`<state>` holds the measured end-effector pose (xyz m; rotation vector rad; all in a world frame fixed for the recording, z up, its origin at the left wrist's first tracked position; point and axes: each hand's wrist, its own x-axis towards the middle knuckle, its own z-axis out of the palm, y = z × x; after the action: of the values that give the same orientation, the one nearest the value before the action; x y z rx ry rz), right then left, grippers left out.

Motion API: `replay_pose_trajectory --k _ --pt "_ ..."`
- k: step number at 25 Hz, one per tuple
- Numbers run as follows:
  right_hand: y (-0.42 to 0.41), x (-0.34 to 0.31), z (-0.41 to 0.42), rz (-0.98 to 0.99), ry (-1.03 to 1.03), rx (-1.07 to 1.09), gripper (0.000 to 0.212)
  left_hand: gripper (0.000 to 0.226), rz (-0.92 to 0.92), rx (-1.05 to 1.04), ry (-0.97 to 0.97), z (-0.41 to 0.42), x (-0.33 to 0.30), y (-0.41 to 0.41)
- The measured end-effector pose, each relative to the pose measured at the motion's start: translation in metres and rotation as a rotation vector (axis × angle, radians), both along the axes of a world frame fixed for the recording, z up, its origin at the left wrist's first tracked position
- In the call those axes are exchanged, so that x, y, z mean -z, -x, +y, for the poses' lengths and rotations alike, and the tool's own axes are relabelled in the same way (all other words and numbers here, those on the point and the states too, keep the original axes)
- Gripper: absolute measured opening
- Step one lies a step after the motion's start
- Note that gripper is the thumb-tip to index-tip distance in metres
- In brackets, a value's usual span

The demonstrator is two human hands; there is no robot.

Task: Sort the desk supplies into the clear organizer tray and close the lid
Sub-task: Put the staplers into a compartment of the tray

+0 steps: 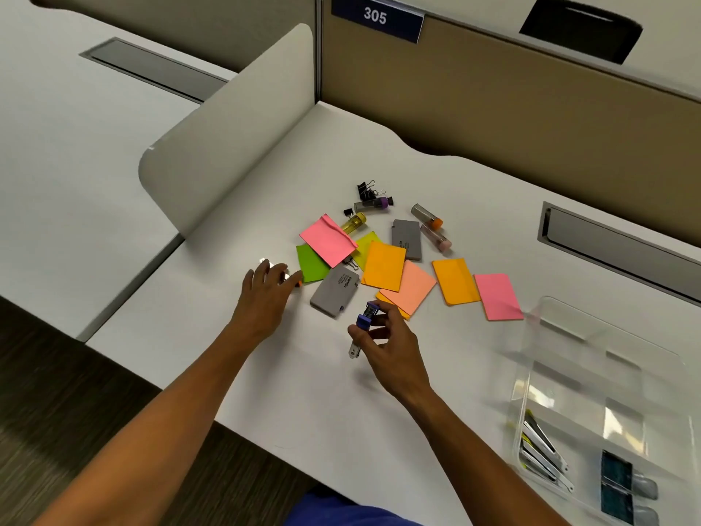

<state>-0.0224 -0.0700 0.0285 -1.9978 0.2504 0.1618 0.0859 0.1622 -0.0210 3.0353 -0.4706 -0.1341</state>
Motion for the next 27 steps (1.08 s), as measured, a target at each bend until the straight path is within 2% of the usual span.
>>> replay_pose_trajectory --k 4,7,8,12,16,19,22,27 --pt "0.01 -0.002 -0.01 -0.009 -0.006 -0.013 0.049 0.057 0.019 -0.022 0.075 0.004 -0.004 -0.002" --pt "0.022 -0.005 -0.023 -0.037 -0.017 -0.016 0.051 0.049 0.054 -0.02 0.082 -0.002 -0.009 0.008" --pt "0.027 -0.007 -0.029 -0.057 -0.027 -0.007 0.049 0.048 0.053 -0.042 0.174 -0.008 -0.012 0.014" --pt "0.048 -0.019 -0.055 -0.145 -0.074 0.059 0.046 0.044 0.115 -0.183 0.776 -0.045 -0.035 0.047" --pt "0.072 -0.031 -0.094 -0.233 -0.061 0.106 0.049 0.045 0.397 -0.254 1.239 -0.09 -0.061 0.089" --pt "0.09 -0.039 -0.131 -0.259 -0.044 0.143 0.047 0.048 0.544 -0.244 1.45 -0.124 -0.072 0.115" --pt "0.11 -0.044 -0.17 -0.267 -0.033 0.197 0.049 0.046 0.578 -0.222 1.516 -0.155 -0.079 0.133" --pt "0.137 -0.049 -0.231 -0.266 0.012 0.295 0.047 0.039 0.577 -0.161 1.433 -0.199 -0.086 0.154"
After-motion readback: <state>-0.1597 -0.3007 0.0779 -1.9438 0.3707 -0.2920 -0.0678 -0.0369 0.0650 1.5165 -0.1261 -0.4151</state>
